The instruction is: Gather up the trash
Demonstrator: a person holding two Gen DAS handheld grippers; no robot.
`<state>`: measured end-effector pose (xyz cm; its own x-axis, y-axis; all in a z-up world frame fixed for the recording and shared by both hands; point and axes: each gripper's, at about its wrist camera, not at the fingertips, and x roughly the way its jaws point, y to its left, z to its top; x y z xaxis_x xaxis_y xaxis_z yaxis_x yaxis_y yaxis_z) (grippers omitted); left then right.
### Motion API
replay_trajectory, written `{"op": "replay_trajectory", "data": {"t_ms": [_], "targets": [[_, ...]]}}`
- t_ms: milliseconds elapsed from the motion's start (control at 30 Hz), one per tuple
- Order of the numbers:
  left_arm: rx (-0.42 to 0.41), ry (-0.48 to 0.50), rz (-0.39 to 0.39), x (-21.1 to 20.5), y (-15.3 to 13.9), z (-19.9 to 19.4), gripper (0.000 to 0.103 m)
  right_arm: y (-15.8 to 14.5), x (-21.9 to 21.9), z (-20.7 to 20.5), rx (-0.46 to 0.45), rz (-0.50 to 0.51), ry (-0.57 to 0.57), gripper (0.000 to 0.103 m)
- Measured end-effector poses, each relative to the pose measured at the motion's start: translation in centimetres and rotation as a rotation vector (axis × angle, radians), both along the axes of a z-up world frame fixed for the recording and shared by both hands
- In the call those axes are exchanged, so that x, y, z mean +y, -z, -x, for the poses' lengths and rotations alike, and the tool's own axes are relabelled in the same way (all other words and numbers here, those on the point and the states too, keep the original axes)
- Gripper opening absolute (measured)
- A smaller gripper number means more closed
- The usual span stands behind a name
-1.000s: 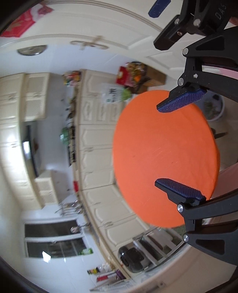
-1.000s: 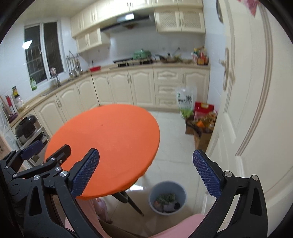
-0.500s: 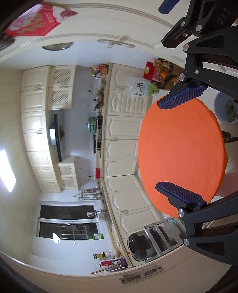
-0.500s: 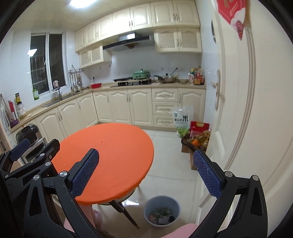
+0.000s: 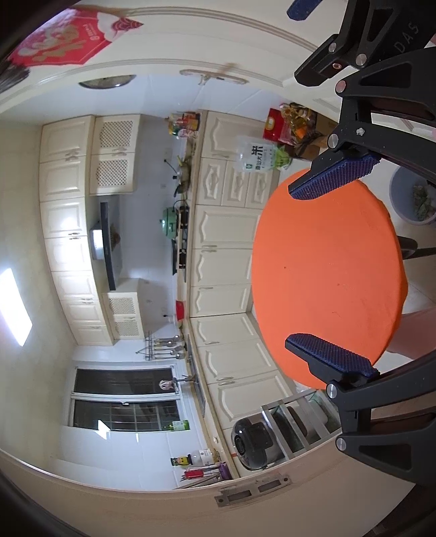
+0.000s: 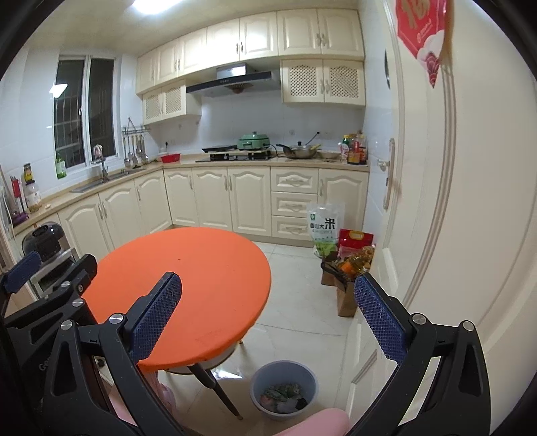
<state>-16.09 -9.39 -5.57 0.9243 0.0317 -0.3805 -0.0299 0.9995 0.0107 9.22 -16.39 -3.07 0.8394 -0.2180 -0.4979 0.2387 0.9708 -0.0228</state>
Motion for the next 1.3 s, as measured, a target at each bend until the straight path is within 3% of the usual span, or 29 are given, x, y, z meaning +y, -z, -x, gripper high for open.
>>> {"op": "replay_trajectory", "data": {"t_ms": [467,667,1300], "targets": [[0.074,0.014,0.012,2.2,-4.2,-3.4,0.078,0.0,1.2,0.5,0.050,0.062,0.028,0.103],[0.082,0.013,0.008,2.6,-5.3,-4.4,0.078,0.3,1.1,0.6,0.068,0.030,0.028,0.103],[0.087,0.012,0.025,3.1,-4.7,-3.7,0.078,0.3,0.9,0.6,0.079,0.015,0.027,0.103]]}}
